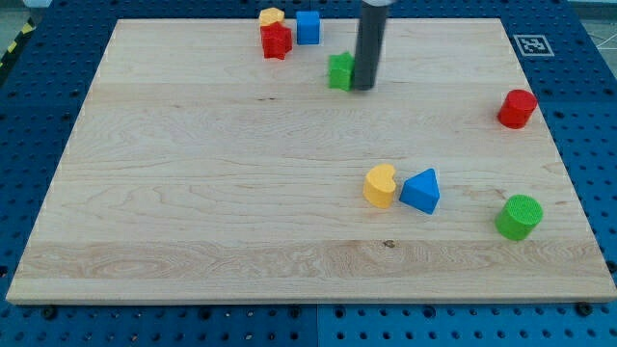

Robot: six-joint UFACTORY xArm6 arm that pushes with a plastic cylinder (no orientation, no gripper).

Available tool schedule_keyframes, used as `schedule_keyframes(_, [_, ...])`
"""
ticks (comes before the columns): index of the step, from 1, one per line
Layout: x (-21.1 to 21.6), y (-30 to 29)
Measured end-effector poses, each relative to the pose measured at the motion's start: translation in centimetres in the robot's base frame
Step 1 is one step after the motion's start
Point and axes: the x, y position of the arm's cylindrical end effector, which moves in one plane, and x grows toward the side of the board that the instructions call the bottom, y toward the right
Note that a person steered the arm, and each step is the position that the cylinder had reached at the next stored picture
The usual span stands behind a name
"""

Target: Move the red circle below the green star

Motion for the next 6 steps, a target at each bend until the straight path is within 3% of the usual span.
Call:
schedule_keyframes(1, [-2.6, -3.2])
schedule_keyframes(3, [-5.3, -3.9])
schedule_keyframes(6, [-1.6, 4.9])
